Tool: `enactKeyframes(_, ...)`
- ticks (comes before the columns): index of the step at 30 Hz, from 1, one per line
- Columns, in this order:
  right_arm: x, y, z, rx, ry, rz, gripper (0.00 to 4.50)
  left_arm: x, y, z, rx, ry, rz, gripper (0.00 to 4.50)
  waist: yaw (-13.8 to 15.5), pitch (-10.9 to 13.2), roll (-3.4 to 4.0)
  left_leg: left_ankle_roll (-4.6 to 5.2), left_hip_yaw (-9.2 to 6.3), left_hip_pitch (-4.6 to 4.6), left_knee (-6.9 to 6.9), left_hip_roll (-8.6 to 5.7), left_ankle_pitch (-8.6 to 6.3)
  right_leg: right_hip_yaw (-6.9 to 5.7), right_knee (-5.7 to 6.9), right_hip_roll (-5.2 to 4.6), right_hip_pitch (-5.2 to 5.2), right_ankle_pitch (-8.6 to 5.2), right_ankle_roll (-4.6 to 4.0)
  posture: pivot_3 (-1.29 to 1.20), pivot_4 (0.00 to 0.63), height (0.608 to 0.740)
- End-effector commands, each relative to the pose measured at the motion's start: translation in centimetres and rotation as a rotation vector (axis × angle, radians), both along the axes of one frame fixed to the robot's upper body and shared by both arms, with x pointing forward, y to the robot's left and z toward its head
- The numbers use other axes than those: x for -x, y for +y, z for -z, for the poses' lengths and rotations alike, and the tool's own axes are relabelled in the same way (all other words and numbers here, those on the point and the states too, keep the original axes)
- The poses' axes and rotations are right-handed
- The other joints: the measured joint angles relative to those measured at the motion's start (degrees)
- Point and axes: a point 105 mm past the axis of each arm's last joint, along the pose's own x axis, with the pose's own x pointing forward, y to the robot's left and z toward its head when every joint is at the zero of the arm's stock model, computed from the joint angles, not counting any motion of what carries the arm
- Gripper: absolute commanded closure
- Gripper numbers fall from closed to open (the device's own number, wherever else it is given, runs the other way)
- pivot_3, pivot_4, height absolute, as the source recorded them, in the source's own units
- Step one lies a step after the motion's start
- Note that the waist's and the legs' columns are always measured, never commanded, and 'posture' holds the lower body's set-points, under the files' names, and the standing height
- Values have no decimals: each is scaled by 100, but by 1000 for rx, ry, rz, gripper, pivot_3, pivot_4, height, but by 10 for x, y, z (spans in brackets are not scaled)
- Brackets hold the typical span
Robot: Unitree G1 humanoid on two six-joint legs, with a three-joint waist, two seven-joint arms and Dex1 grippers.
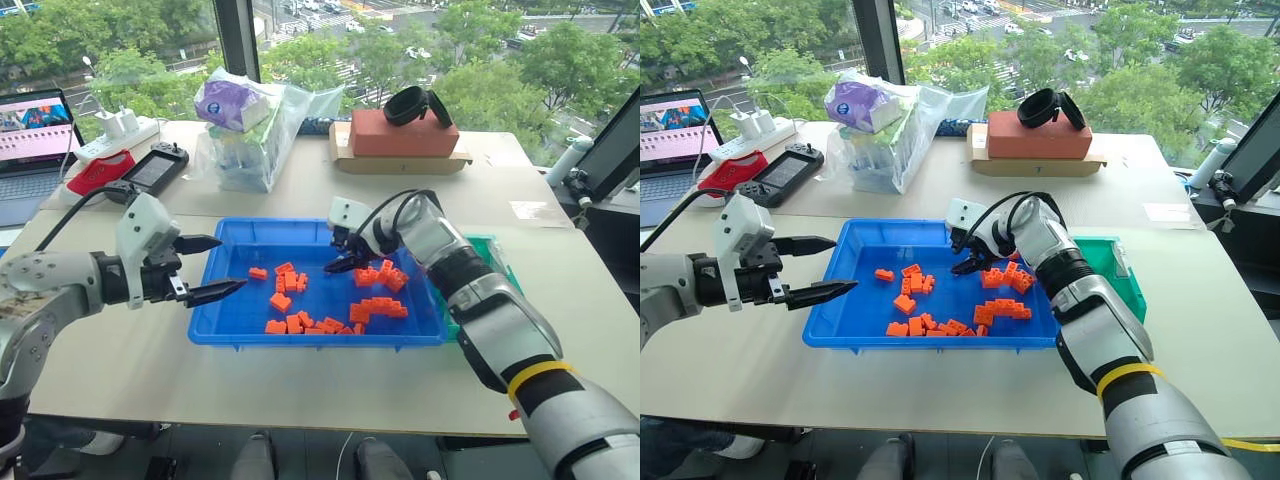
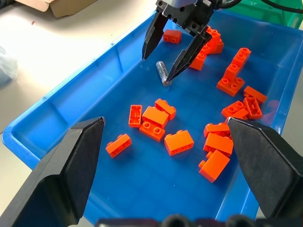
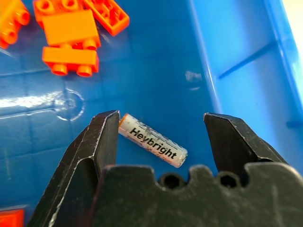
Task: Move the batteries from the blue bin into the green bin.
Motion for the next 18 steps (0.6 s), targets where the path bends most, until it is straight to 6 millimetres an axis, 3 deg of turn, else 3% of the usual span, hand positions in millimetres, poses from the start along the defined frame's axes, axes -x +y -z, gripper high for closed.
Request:
enactKeyframes(1,-3,5,-4,32,-41,-20,1159,6,0,-11,-9,-52,1,0,-15,0,0,0,0,0,0,0,0,0,0,0,0,0,0,0,150,739)
enactKeyframes(9,-6,4,6,105,-16,6,1159,7,-5,-14,19,-80,0,0,-91,0,0,-4,-8,4,1,0,3,-2,13,2,0,0,-1,0,150,739)
enactKeyframes(13,-6,3,5,119,15,22,2141,6,-4,-13,18,-83,-9,0,-89,0,0,-5,-10,4,1,0,4,-4,13,3,1,-1,-1,0,150,739)
enactKeyframes(18,-4,2,8,128,46,31,3856,6,-4,-13,19,-88,-14,0,-87,0,0,-5,-12,4,1,0,4,-6,13,3,3,0,-1,0,150,739)
